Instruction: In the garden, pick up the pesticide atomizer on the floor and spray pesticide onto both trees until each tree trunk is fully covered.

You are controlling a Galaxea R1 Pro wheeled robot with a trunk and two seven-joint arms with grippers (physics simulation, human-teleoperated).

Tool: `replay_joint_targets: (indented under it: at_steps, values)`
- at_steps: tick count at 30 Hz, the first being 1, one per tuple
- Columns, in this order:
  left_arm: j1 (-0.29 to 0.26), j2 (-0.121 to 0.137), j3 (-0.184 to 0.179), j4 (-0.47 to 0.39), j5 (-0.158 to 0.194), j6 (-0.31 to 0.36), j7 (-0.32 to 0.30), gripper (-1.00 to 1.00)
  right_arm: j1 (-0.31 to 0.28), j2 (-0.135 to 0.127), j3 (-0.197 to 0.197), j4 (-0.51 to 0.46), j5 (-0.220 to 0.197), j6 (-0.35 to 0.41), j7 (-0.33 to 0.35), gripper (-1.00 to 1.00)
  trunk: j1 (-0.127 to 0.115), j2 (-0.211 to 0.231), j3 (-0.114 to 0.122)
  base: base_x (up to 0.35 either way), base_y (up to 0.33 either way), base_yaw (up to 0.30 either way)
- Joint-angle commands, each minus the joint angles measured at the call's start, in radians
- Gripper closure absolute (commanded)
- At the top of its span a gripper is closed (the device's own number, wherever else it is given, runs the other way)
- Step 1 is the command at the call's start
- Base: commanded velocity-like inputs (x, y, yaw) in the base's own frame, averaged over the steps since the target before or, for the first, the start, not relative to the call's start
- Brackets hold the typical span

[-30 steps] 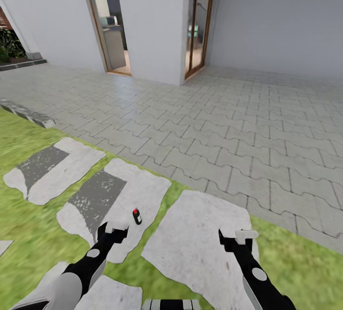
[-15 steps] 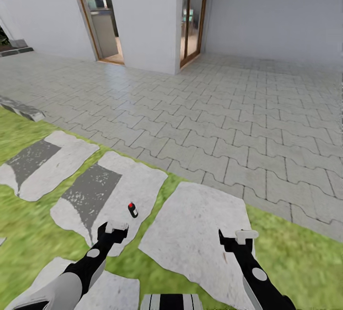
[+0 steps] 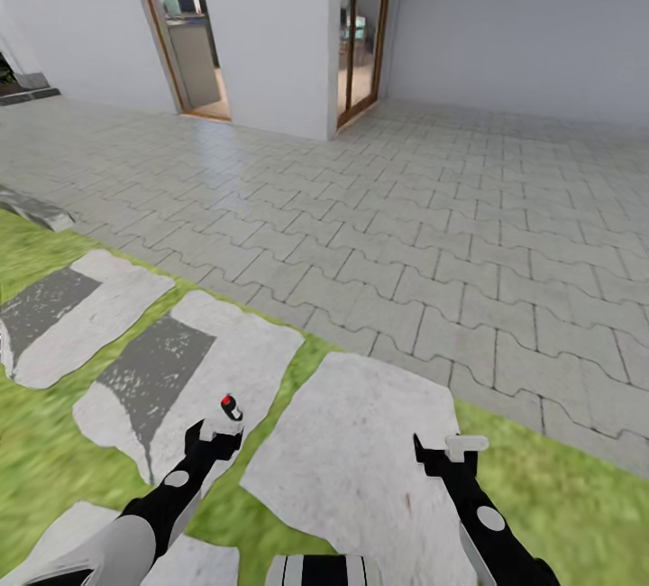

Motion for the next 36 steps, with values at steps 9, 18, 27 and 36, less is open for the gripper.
replay_joint_targets:
  at_steps: [9, 18, 27, 36]
  values:
    - [0.0, 0.0, 0.001, -0.001, 0.001, 0.0, 0.0, -1.0, 0.0, 0.0, 0.0, 0.0, 0.0, -0.001, 0.0, -1.0, 0.0, 0.0, -0.005, 0.181, -0.227, 0.211]
    - [0.0, 0.001, 0.002, -0.004, 0.001, 0.0, 0.0, -1.0, 0.0, 0.0, 0.0, 0.0, 0.0, -0.002, 0.001, -1.0, 0.0, 0.0, -0.006, 0.064, -0.042, 0.03]
    - [0.0, 0.003, 0.002, -0.006, 0.001, 0.0, 0.0, -1.0, 0.0, 0.0, 0.0, 0.001, 0.0, -0.002, 0.001, -1.0, 0.002, -0.001, -0.028, 0.002, -0.001, 0.021]
    - [0.0, 0.003, 0.002, -0.003, 0.001, 0.0, 0.0, -1.0, 0.0, 0.0, 0.0, 0.001, 0.0, -0.002, 0.001, -1.0, 0.006, -0.003, -0.076, 0.0, 0.0, 0.002]
